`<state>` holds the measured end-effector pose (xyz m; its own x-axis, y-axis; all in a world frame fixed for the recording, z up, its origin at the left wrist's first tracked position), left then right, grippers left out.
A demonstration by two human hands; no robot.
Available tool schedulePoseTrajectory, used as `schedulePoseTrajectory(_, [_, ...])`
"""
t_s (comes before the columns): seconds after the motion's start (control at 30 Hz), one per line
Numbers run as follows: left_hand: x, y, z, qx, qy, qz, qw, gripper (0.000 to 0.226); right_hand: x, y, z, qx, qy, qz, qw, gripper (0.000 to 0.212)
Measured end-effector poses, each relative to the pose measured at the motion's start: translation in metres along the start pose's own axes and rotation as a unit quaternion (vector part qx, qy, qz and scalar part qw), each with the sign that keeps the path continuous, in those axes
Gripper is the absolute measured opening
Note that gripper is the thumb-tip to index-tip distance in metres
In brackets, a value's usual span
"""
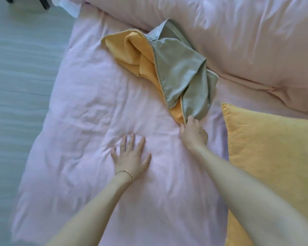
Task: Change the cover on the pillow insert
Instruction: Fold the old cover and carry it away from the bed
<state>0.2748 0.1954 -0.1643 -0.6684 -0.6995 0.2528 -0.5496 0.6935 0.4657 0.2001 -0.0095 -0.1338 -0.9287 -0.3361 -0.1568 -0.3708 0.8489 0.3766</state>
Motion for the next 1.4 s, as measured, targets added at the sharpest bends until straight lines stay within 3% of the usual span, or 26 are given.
schedulePoseTrajectory(0.13, [-0.012, 0.002, -0.041, 0.022, 0.12, 0.038, 0.992, 0.052, -0.007, 0.019, -0.045, 0.029, -0.076, -0.016, 0.997, 0.024])
schedulePoseTrajectory(0.23, [-0.002, 0.002, -0.107, 0.097, 0.203, 0.093, 0.97, 0.048, -0.022, 0.034, -0.117, 0.092, -0.097, -0.034, 0.99, 0.023])
schedulePoseTrajectory(0.37, [0.035, 0.008, -0.225, 0.228, 0.231, 0.184, 0.928, 0.041, -0.056, 0.056, -0.226, 0.137, -0.108, -0.1, 0.98, 0.024])
schedulePoseTrajectory(0.57, [0.104, 0.039, -0.369, 0.313, 0.273, 0.281, 0.865, 0.045, -0.098, 0.113, -0.367, 0.163, -0.101, -0.228, 0.955, 0.025])
schedulePoseTrajectory(0.7, [0.127, 0.066, -0.424, 0.295, 0.399, 0.298, 0.815, 0.04, -0.101, 0.156, -0.438, 0.193, -0.101, -0.306, 0.927, 0.023])
schedulePoseTrajectory(0.9, [0.187, 0.124, -0.457, 0.205, 0.435, 0.416, 0.772, 0.032, -0.091, 0.199, -0.479, 0.185, -0.041, -0.403, 0.895, 0.025])
schedulePoseTrajectory(1.07, [0.213, 0.131, -0.446, 0.138, 0.425, 0.414, 0.793, 0.011, -0.075, 0.224, -0.506, 0.218, -0.028, -0.425, 0.878, 0.016])
schedulePoseTrajectory(1.17, [0.221, 0.132, -0.435, 0.117, 0.406, 0.414, 0.807, 0.016, -0.06, 0.225, -0.522, 0.236, -0.06, -0.399, 0.884, 0.011])
schedulePoseTrajectory(1.3, [0.21, 0.121, -0.415, 0.138, 0.302, 0.349, 0.876, 0.034, -0.036, 0.219, -0.546, 0.279, -0.164, -0.37, 0.871, 0.006])
schedulePoseTrajectory(1.4, [0.185, 0.112, -0.407, 0.154, 0.243, 0.297, 0.91, 0.037, -0.007, 0.202, -0.561, 0.328, -0.222, -0.292, 0.871, 0.008])
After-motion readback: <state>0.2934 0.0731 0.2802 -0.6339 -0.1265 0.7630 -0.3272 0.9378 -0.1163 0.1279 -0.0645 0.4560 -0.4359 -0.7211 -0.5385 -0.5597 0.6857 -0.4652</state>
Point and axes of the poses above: each hand's wrist, its own y-axis away from the middle knuckle, its own z-axis out of the palm, x = y × z, the point moved 8 cm from there along -y, towards the middle knuckle, and after that the axes turned 11 degrees about z, right-handed, at the moved point
